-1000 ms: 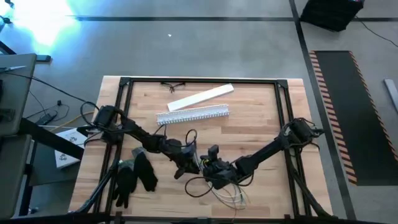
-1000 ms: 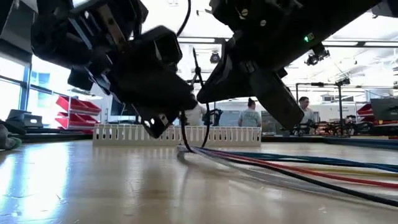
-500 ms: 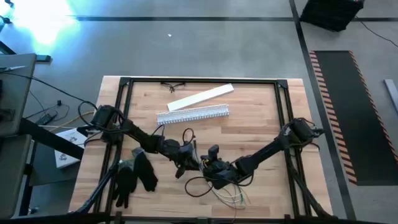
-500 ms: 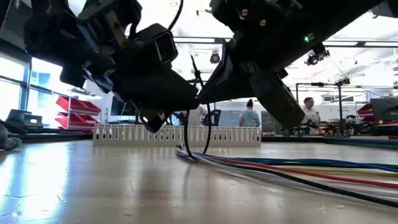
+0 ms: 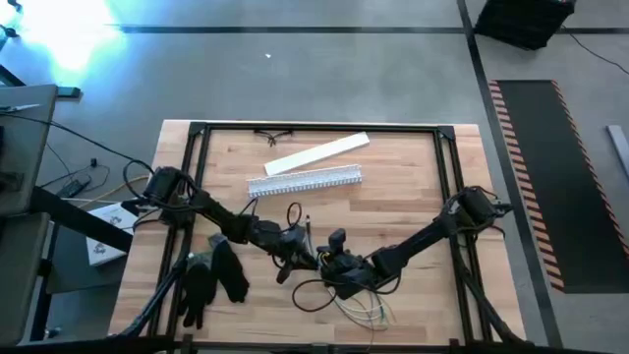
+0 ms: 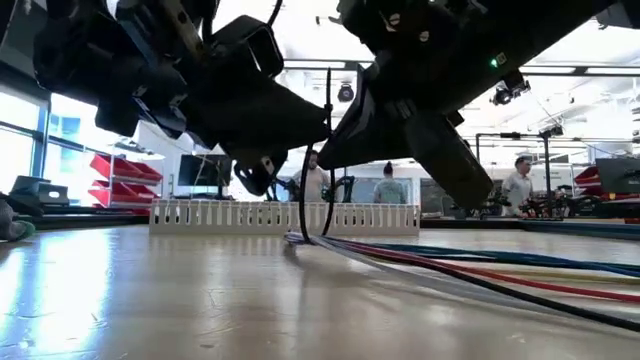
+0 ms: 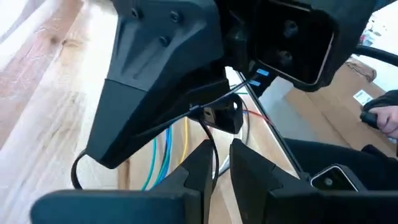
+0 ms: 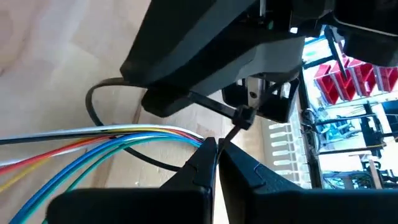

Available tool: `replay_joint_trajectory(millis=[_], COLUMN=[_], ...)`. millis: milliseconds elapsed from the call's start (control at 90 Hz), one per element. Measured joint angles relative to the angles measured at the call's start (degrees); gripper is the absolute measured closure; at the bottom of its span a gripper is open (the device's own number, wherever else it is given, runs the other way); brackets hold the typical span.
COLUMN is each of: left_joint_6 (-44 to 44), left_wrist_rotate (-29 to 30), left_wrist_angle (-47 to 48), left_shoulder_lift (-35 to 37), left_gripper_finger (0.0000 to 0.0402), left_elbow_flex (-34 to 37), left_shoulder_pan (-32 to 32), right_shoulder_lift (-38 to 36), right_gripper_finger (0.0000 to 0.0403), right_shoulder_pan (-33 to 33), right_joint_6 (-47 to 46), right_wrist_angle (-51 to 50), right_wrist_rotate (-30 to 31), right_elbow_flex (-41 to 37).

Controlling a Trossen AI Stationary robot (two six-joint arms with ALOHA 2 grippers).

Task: Ziptie cables
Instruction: Wrap the black zip tie on the cable

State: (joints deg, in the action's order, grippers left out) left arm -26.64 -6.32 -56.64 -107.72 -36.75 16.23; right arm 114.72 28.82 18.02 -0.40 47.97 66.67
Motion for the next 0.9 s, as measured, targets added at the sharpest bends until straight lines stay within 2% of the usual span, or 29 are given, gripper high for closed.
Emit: replay_joint_trajectory(millis=[100, 256, 489, 900], left_joint_6=[-1.06, -2.23, -3.52, -5.72], left_wrist_rotate=[2.44, 4.61, 5.25, 4.56], left_wrist_angle=[0.07, 0.08, 0.11, -0.33], left_shoulder_lift=[0.00, 0.00, 0.00, 0.00], left_gripper_finger=[0.0369, 0.0398, 0.0401, 0.0401], left_elbow_flex=[0.00, 0.00, -0.02, 1.31], left_shoulder_pan=[0.00, -0.24, -0.68, -2.62], right_shoulder_lift=[0.00, 0.00, 0.00, 0.00], right_gripper_finger=[0.0403, 0.0403, 0.0403, 0.0403], right_shoulder_pan=[-0.01, 0.14, 0.52, 1.82], right_joint_6=[0.00, 0.03, 0.65, 7.53], right_wrist_angle=[0.00, 0.00, 0.24, 1.88], right_wrist_rotate=[0.00, 0.02, 0.05, 2.64], right_elbow_flex=[0.00, 0.00, -0.02, -0.09])
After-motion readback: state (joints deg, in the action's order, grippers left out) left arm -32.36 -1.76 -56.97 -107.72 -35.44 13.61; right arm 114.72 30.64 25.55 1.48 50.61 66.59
